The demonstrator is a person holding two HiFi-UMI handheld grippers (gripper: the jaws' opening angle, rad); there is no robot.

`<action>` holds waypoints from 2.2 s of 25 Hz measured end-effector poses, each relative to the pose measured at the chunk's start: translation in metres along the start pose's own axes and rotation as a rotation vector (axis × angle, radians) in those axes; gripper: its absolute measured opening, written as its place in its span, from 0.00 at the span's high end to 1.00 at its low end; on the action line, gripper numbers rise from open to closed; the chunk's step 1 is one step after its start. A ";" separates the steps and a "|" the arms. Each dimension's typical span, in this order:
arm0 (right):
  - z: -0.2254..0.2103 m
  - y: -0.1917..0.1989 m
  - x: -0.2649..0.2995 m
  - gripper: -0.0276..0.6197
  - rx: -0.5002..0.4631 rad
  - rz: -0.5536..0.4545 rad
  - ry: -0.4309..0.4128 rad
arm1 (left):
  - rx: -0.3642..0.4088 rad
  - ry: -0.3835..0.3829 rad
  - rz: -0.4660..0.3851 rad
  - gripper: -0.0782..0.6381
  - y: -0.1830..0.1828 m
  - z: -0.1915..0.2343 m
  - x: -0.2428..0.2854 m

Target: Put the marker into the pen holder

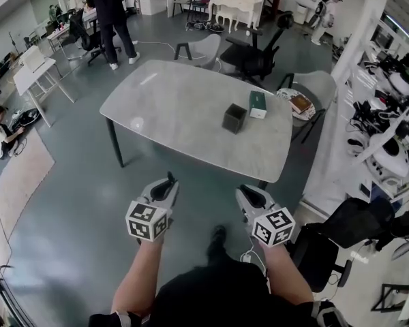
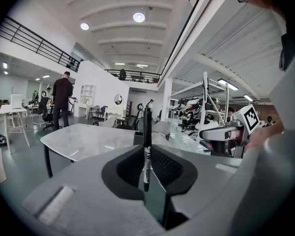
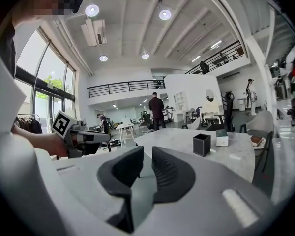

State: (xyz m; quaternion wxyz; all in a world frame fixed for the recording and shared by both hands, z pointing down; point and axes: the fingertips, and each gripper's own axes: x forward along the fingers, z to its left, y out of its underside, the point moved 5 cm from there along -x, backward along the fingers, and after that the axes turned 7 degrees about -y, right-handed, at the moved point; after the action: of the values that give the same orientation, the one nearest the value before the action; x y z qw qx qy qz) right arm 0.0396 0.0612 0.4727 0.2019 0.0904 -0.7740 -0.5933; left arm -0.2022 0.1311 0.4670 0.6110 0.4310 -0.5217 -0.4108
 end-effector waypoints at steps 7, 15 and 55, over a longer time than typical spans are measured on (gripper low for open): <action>-0.115 -0.034 0.041 0.87 0.028 -0.017 0.006 | 0.000 0.012 0.032 0.82 -0.032 0.004 0.121; -0.189 -0.054 0.081 0.87 0.066 0.003 -0.055 | 0.007 0.012 0.024 0.82 -0.066 0.008 0.214; -0.376 -0.081 0.242 0.87 0.241 0.101 0.256 | 0.041 0.471 0.075 0.82 -0.128 0.062 0.539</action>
State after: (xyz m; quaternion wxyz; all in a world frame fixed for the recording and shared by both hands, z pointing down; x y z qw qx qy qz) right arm -0.0294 -0.3847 0.5261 0.3160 0.1496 -0.8111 -0.4689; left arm -0.2067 -0.4253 0.5027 0.7218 0.5076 -0.3888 -0.2650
